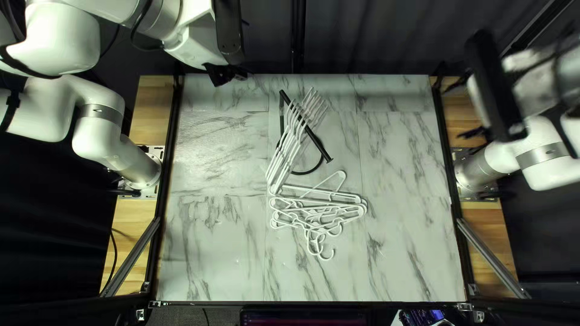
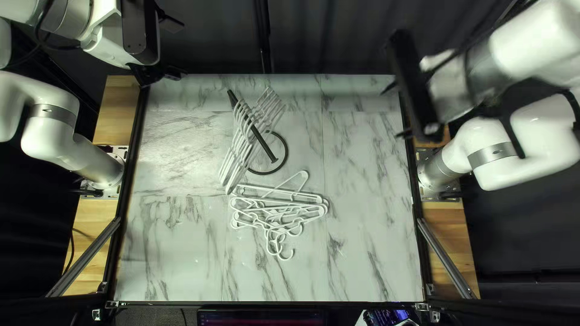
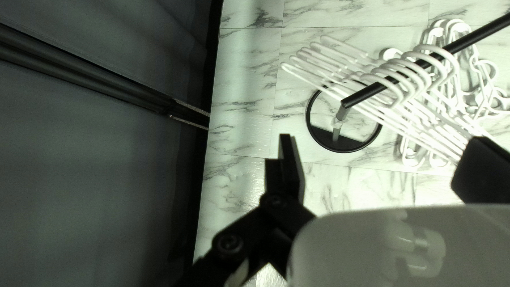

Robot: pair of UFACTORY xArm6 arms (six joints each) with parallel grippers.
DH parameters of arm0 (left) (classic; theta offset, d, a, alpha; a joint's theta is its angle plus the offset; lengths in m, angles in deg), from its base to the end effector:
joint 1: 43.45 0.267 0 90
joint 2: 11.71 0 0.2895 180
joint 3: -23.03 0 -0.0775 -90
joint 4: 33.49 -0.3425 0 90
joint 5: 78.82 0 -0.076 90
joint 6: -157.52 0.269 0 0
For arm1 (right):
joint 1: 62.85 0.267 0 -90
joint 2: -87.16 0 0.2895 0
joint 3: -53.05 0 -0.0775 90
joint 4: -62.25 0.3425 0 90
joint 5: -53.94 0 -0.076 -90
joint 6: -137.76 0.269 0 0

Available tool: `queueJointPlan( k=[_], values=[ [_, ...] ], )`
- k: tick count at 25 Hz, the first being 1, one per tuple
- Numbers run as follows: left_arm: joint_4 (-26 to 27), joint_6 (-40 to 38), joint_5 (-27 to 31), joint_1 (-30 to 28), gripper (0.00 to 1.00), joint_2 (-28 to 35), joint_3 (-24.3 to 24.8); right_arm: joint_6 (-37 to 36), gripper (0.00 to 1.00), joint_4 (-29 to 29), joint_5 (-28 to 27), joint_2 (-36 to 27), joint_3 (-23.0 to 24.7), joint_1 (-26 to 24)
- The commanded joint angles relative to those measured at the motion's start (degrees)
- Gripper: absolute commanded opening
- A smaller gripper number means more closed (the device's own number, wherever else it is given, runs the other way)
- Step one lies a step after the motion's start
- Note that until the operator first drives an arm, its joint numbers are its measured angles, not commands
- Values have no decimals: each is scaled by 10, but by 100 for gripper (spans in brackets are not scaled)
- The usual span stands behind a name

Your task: Remove hangers from rack and place onto table

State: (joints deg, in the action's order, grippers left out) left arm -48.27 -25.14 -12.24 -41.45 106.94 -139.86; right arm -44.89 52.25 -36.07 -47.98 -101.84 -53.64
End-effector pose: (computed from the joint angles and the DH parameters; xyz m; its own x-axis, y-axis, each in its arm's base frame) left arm 0.3941 0.0691 0.4956 0.8204 -0.0278 0.5711 0.1230 -0.9669 -0.2237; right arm 0.2564 -0.0058 0.4384 0.9219 0.1956 0.3344 0.1417 -0.9736 0.1788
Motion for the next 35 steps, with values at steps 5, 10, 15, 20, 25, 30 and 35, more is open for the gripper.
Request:
queueJointPlan(
  k=[5, 10, 15, 20, 25, 30, 35],
  values=[
    [0, 0, 0, 0, 100, 0, 0, 29, 100, 14, -5, 5, -2, -30],
    [0, 0, 0, 0, 100, 0, 0, 29, 100, 14, -5, 5, -2, -30],
    [0, 0, 0, 0, 100, 0, 0, 29, 100, 14, -5, 5, -2, -30],
    [0, 0, 0, 0, 100, 0, 0, 29, 100, 14, -5, 5, -2, -30],
    [0, 0, 0, 0, 100, 0, 0, 29, 100, 14, -5, 5, -2, -30],
    [0, 0, 0, 0, 100, 0, 0, 29, 100, 14, -5, 5, -2, -30],
    [0, 0, 0, 0, 100, 0, 0, 29, 100, 14, -5, 5, -2, -30]
  ],
)
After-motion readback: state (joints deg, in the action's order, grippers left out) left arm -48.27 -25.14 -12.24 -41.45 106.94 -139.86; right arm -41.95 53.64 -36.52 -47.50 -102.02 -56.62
